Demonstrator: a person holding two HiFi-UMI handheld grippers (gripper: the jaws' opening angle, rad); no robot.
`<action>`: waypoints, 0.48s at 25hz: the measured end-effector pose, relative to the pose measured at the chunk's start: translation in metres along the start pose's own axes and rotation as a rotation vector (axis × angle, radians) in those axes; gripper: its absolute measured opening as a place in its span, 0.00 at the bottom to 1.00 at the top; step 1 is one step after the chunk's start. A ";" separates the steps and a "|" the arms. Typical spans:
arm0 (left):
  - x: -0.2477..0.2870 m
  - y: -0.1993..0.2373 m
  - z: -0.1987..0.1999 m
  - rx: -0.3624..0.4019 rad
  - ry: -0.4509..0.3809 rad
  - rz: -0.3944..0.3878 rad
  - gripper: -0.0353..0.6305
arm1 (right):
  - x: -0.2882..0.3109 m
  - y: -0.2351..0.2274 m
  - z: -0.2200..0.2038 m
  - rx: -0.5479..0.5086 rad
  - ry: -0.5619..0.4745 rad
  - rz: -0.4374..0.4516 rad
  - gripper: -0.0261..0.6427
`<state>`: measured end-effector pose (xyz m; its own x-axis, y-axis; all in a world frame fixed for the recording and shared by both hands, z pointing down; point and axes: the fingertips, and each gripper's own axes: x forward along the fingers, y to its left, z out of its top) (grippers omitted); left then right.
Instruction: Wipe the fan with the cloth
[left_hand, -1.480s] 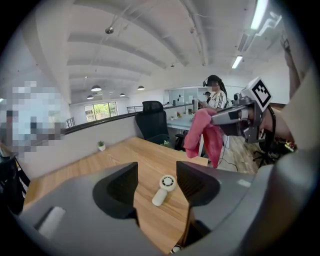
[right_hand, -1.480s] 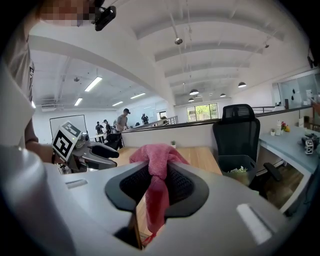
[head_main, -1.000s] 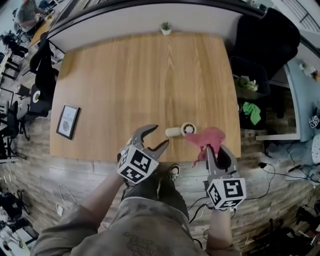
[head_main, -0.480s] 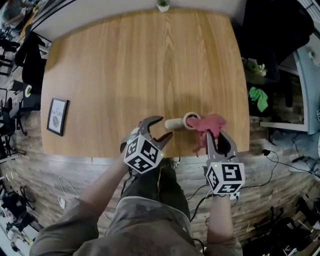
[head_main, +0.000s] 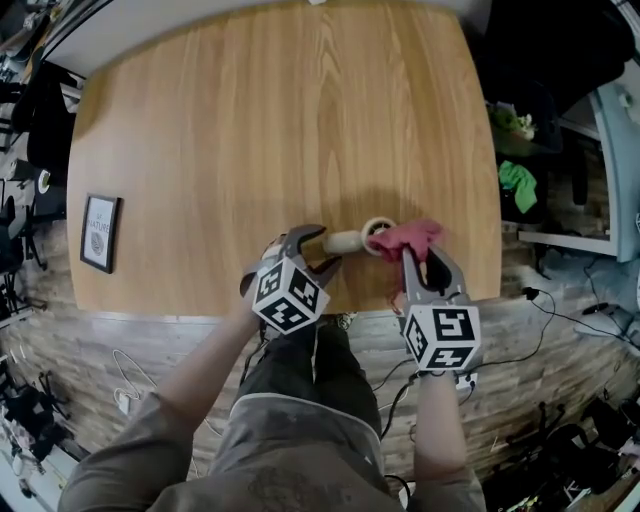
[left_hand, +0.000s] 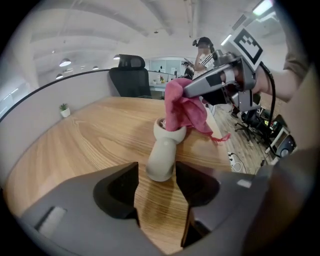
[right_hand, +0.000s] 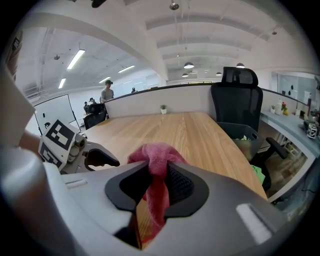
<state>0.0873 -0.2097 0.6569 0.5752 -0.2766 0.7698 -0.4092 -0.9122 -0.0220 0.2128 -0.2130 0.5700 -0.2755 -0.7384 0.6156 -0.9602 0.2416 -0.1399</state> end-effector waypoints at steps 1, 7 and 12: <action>0.002 0.000 -0.001 0.006 0.003 -0.004 0.40 | 0.005 0.000 -0.001 0.000 0.003 0.000 0.17; 0.008 -0.002 -0.005 -0.006 0.009 -0.022 0.33 | 0.035 0.014 -0.013 -0.017 0.060 0.035 0.17; 0.007 0.000 -0.006 -0.005 -0.012 -0.028 0.33 | 0.052 0.042 -0.011 -0.057 0.083 0.111 0.17</action>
<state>0.0870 -0.2101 0.6655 0.5950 -0.2545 0.7624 -0.3966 -0.9180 0.0031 0.1588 -0.2343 0.6044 -0.3726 -0.6515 0.6608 -0.9194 0.3557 -0.1678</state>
